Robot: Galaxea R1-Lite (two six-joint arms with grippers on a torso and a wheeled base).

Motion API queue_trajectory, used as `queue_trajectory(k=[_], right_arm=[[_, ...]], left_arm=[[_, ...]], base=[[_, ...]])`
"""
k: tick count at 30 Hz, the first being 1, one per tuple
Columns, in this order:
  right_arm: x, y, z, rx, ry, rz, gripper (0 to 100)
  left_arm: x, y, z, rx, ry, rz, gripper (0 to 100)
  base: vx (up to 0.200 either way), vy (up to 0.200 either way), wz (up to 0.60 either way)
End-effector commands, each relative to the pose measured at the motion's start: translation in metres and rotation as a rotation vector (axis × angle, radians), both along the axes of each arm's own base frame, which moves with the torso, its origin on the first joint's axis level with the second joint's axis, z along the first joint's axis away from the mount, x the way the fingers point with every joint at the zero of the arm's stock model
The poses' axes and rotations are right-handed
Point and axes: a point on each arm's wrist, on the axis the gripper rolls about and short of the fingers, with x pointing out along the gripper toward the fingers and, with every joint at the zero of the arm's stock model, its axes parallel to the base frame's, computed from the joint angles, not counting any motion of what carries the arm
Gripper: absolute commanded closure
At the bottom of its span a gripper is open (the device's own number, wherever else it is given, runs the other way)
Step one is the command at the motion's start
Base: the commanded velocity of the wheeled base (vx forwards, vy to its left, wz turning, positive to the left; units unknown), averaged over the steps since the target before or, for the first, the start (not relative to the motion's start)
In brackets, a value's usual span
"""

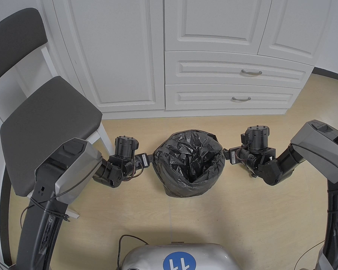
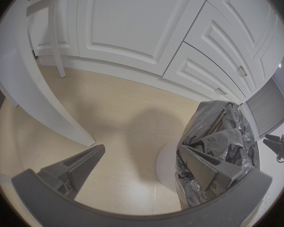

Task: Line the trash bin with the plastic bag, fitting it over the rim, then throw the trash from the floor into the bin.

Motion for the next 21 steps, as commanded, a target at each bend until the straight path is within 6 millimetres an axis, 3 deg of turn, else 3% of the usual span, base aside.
queue_trajectory(k=[1,8,11,21], right_arm=[[0.008,-0.025,-0.008,0.041,0.011,-0.044,0],[0.01,-0.033,-0.022,0.064,0.038,-0.06,0],[0.014,-0.033,-0.042,0.055,0.079,-0.06,0],[0.029,-0.018,-0.086,0.149,0.149,-0.014,0]], left_arm=[[0.014,-0.007,-0.029,0.019,0.048,-0.002,0],[0.017,-0.019,-0.03,0.029,0.069,-0.014,0],[0.018,-0.025,-0.029,0.025,0.058,-0.023,0],[0.018,-0.019,-0.027,0.043,0.056,0.022,0]], base=[[0.0,0.0,0.0],[0.0,0.0,0.0],[0.0,0.0,0.0],[0.0,0.0,0.0]])
